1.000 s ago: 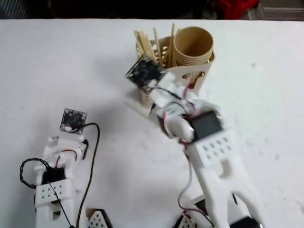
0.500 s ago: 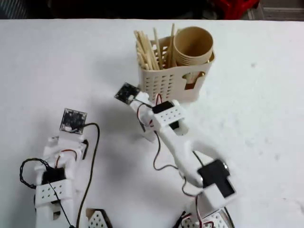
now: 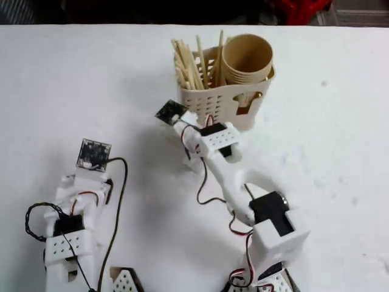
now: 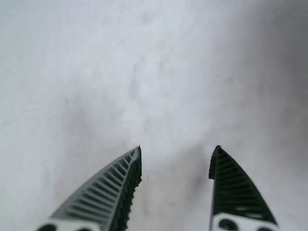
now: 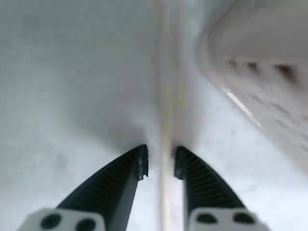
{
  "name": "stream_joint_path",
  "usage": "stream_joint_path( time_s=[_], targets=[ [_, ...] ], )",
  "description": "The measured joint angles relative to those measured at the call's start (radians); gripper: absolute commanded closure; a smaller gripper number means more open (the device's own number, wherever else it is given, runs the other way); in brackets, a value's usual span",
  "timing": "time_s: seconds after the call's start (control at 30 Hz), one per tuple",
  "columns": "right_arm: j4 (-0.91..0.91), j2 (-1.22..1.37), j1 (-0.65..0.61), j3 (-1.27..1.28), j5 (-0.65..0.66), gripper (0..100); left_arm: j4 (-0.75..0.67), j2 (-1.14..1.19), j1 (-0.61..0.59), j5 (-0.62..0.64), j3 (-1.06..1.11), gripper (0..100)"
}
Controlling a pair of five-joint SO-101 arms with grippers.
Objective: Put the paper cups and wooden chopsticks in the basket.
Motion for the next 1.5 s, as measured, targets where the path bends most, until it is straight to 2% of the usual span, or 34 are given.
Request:
stream_joint_path(
  time_s=[0.23, 0.37, 0.67, 0.83, 0.97, 1.07, 1.37, 1.5],
  targets=[
    [0.000, 0.012, 0.003, -0.012, 0.000, 98.2, 0.000, 0.000, 0.000, 0.000, 0.000, 77],
    [0.068, -0.064, -0.003, 0.012, 0.000, 98.2, 0.000, 0.000, 0.000, 0.000, 0.000, 77],
    [0.114, -0.514, -0.054, 0.195, 0.000, 98.2, 0.000, 0.000, 0.000, 0.000, 0.000, 77],
    [0.222, -0.813, -0.133, 0.203, 0.000, 97.4, 0.000, 0.000, 0.000, 0.000, 0.000, 77],
    [0.290, -0.911, -0.149, 0.173, -0.008, 87.3, 0.000, 0.000, 0.000, 0.000, 0.000, 77],
    [0.299, -0.856, -0.149, 0.173, -0.015, 81.4, 0.000, 0.000, 0.000, 0.000, 0.000, 77],
    [0.017, -0.330, -0.150, 0.169, 0.008, 82.9, 0.000, 0.000, 0.000, 0.000, 0.000, 77],
    [-0.023, -0.106, -0.115, 0.087, 0.008, 83.0, 0.000, 0.000, 0.000, 0.000, 0.000, 77]
  ],
)
